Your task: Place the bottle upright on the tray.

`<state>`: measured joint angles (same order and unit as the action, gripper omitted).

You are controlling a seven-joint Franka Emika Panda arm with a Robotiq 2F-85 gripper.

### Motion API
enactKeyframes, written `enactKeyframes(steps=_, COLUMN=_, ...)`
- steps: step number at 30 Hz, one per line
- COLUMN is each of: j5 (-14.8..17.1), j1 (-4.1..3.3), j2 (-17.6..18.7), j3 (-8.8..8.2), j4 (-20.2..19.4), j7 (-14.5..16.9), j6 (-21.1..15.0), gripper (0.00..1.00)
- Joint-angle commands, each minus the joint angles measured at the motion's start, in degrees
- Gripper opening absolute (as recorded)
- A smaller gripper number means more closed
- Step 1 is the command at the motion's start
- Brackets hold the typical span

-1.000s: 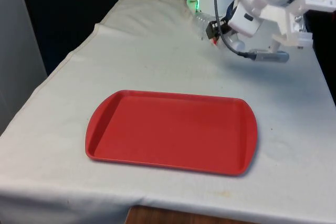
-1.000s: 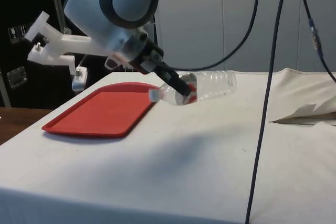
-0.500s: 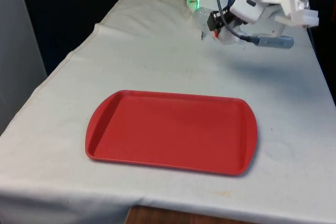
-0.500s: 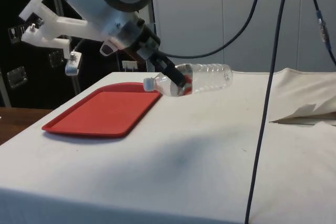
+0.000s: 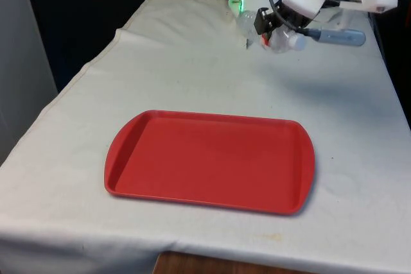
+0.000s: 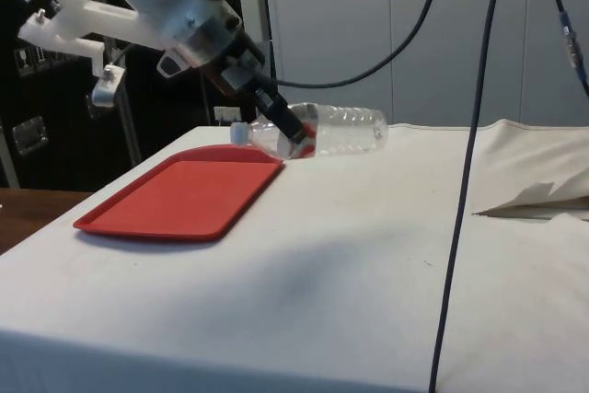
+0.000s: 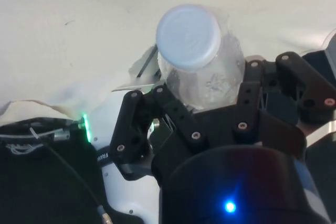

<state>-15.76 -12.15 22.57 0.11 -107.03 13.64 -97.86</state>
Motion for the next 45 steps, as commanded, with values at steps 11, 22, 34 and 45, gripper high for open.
enactKeyframes(steps=11, j5=1.7, j1=0.57, j2=0.3, j3=-0.29, j4=1.3, j7=0.1, j6=-3.2, gripper=0.33)
enactKeyframes(steps=22, j5=3.2, j1=0.92, j2=0.2, j3=-0.8, j4=1.3, j7=0.3, j6=-6.6, gripper=0.33)
enactKeyframes(steps=34, j5=4.4, j1=1.55, j2=-1.2, j3=-1.83, j4=1.6, j7=1.4, j6=-7.8, gripper=0.33)
enactKeyframes(steps=45, j5=5.7, j1=1.83, j2=-2.1, j3=-3.27, j4=2.5, j7=2.9, j6=-8.7, gripper=0.33)
